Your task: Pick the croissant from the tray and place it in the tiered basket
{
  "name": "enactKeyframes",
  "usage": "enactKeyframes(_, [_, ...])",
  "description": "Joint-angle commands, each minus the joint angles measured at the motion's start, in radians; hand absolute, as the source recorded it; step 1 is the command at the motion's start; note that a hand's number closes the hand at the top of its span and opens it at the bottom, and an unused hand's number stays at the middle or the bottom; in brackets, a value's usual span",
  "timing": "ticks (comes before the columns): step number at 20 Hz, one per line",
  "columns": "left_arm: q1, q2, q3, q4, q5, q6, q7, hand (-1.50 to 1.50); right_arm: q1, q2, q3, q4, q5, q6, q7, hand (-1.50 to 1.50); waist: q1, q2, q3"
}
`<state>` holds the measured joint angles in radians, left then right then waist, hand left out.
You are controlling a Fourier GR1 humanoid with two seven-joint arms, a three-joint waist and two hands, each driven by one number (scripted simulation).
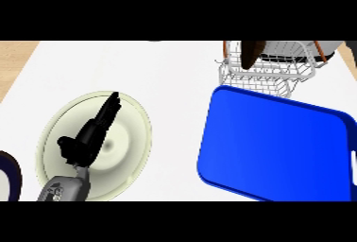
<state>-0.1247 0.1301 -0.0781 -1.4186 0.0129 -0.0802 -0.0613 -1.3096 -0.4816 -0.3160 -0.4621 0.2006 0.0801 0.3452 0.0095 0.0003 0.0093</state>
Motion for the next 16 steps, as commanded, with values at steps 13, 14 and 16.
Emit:
enactKeyframes(13, [0.027, -0.027, -0.015, 0.029, 0.0, -0.017, -0.025, 0.0, 0.272, -0.471, -0.308, 0.092, -0.187, 0.11, -0.31, -1.5, -0.003, 0.013, -0.006])
enactKeyframes(14, [-0.006, -0.008, 0.021, 0.052, 0.018, -0.023, -0.021, 0.0, 0.262, -0.512, -0.3, 0.116, -0.174, 0.138, -0.312, -1.5, 0.007, 0.019, -0.006])
enactKeyframes(16, [0.028, 0.008, 0.009, 0.024, 0.022, -0.051, -0.014, 0.0, 0.268, -0.574, -0.306, 0.145, -0.179, 0.204, -0.295, -1.5, 0.015, 0.015, -0.006])
